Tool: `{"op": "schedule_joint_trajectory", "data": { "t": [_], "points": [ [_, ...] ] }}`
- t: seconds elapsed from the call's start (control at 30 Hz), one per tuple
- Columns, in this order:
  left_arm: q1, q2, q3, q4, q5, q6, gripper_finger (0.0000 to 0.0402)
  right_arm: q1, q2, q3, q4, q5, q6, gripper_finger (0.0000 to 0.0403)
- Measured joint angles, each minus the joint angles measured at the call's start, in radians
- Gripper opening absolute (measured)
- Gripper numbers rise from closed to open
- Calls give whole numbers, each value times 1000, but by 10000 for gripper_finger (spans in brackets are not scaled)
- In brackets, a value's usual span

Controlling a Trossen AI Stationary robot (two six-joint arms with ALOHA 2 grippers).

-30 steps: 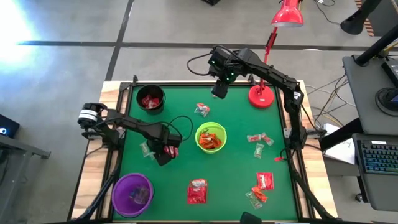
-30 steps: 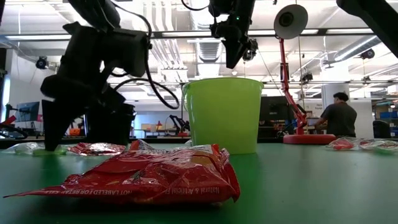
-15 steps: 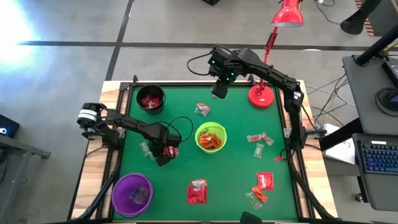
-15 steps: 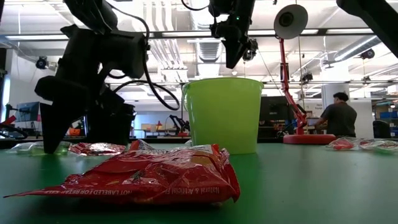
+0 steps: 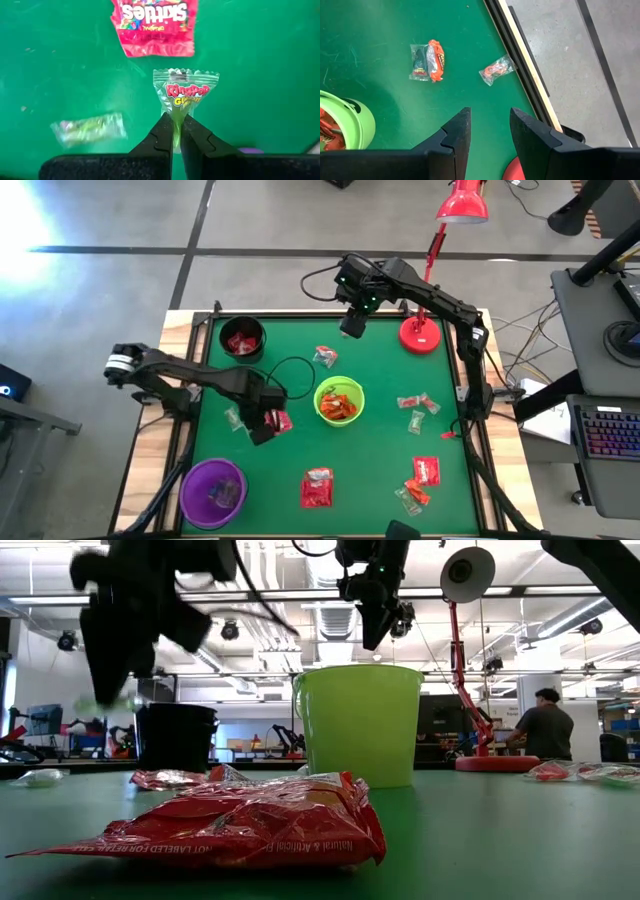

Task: Sort candy
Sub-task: Put the green gummy into the purple bucket

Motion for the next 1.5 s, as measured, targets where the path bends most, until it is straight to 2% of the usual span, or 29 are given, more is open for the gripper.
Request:
{"op": "schedule_joint_trajectory", "data": {
  "t": [0.23, 0.47, 1.03, 1.17, 1.3, 1.5],
  "points": [
    [-66, -143, 55, -63, 11, -100, 0, 0, 0, 0, -5, 0, 45, 128],
    [-229, -219, 104, -62, 32, -226, 0, 0, 0, 0, -7, 0, 91, 128],
    [-707, -226, 197, -64, 32, -613, 0, 1, 0, 0, -141, -1, 220, 128],
    [-799, -226, 178, -57, 31, -672, 0, 7, 0, 0, -142, -88, 269, 128],
    [-846, -217, 154, -58, 29, -682, 0, 32, 0, 0, -141, -181, 277, 127],
    [-849, -204, 145, -57, 23, -647, 4, 63, 0, 0, -141, -183, 311, 128]
  ]
}}
